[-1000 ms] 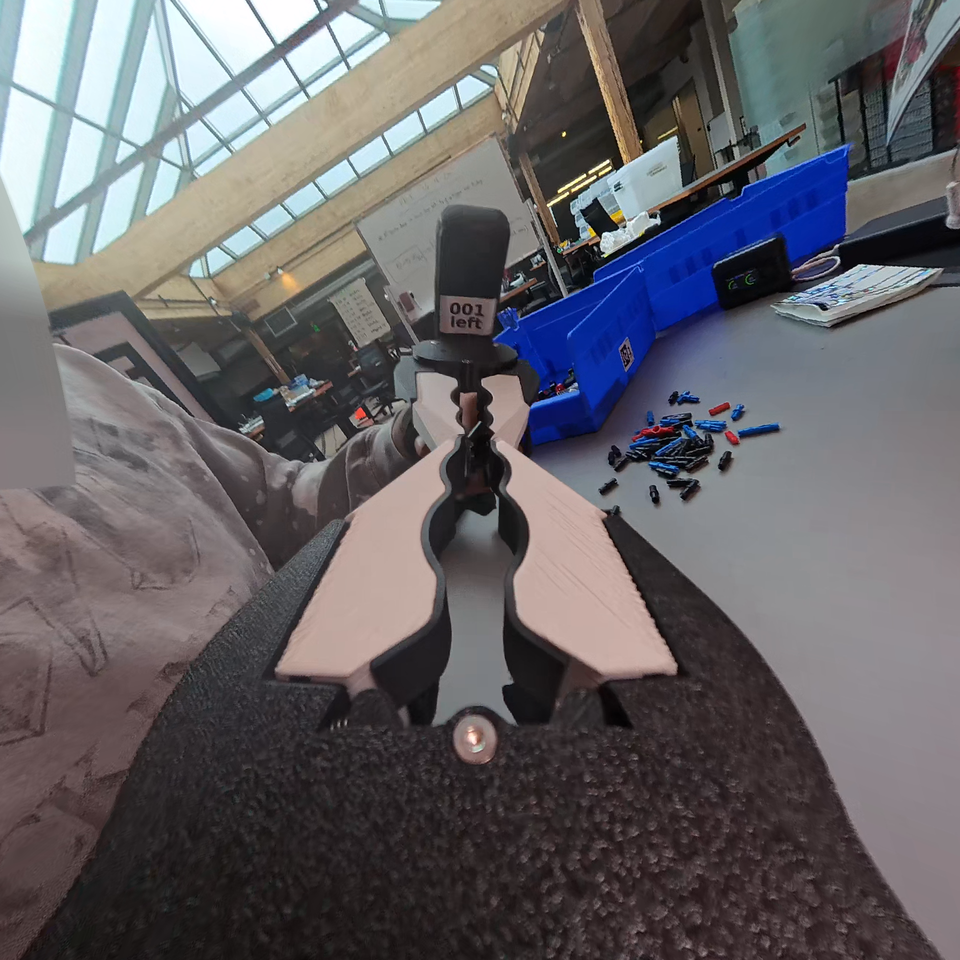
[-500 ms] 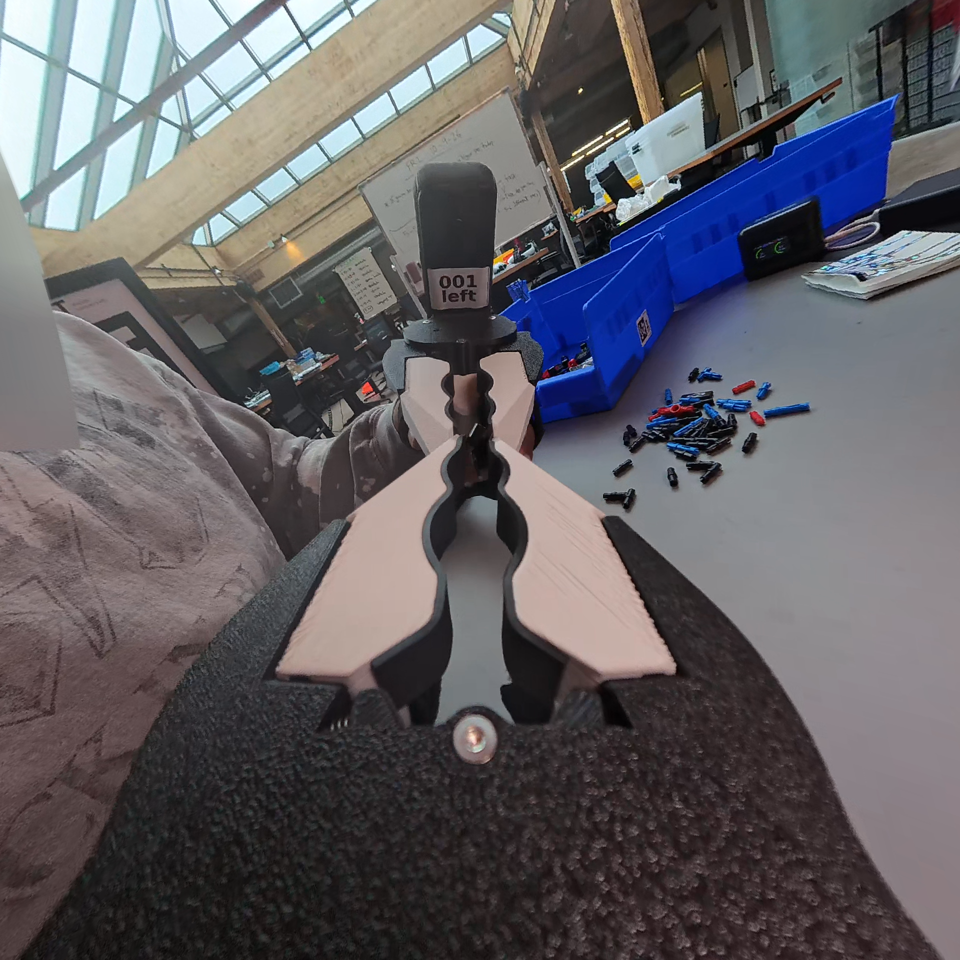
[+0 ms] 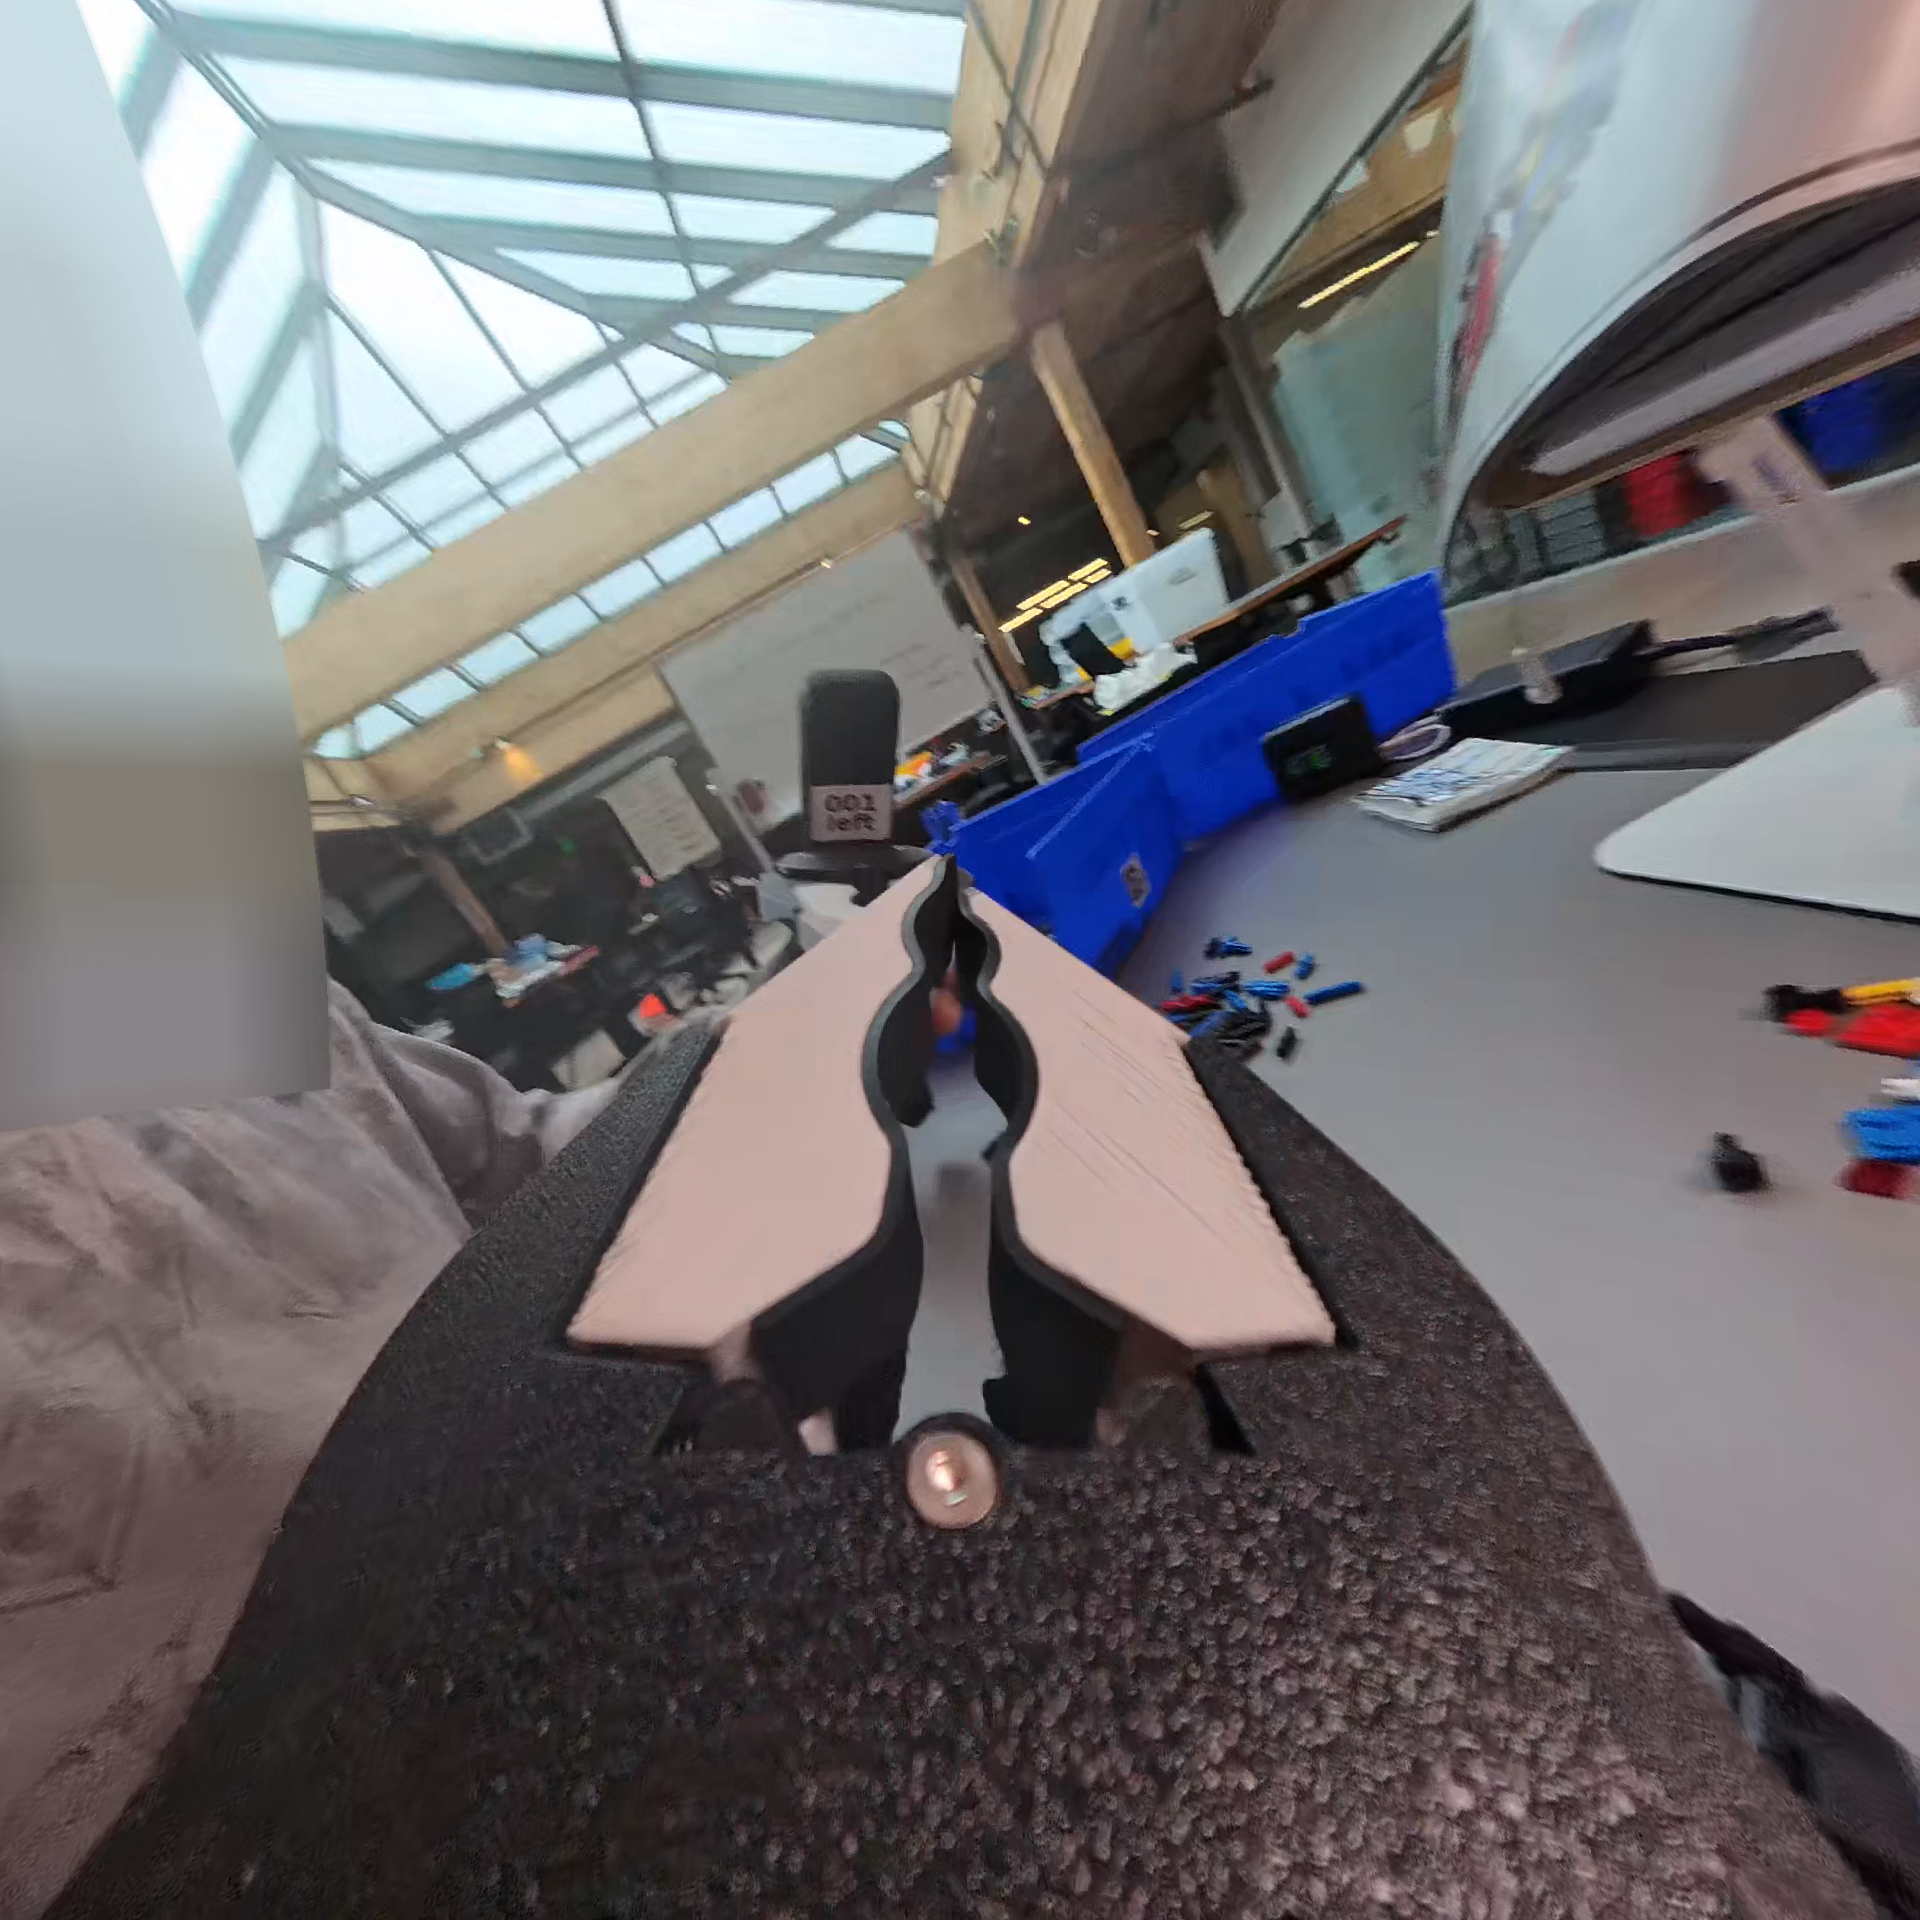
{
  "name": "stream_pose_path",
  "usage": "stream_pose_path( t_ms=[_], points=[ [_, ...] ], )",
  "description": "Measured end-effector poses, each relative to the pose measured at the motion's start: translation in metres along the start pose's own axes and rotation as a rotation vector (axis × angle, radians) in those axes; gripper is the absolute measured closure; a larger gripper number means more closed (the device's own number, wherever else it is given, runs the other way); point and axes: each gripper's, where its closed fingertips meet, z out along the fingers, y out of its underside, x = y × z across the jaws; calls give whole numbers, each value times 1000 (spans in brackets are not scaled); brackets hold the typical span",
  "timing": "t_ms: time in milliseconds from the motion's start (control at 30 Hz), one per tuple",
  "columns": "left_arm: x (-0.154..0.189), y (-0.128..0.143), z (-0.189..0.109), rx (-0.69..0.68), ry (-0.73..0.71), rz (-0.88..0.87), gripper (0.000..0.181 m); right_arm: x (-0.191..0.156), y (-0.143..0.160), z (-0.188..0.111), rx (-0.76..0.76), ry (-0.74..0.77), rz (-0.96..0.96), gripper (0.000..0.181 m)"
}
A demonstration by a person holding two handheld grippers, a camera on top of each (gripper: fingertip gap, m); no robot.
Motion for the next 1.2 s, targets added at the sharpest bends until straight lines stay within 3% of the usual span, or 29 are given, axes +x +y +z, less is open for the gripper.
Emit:
stream_pose_path(
  t_ms=[167,500,667,767,867,967,1067,1200],
  points=[
    [-5,8,9,-48,-30,14,176,38,23,11,-247,260,-209,181],
    [-6,13,10,-67,-61,27,176,44,36,17,-293,282,-200,181],
    [-6,12,11,-58,-65,28,176,46,26,9,-288,324,-227,181],
    [-8,11,11,-54,-77,28,176,64,-7,-13,-340,445,-320,179],
    [-9,12,12,-56,-80,19,176,104,-50,-50,-492,600,-410,162],
    [-12,15,15,-65,-85,11,176,177,-86,-102,-701,784,-519,158],
    [-14,19,17,-74,-90,1,176,246,-99,-141,-842,861,-480,157],
    [-19,26,20,-91,-103,-16,176,303,-89,-143,-876,847,-355,151]
  ],
)
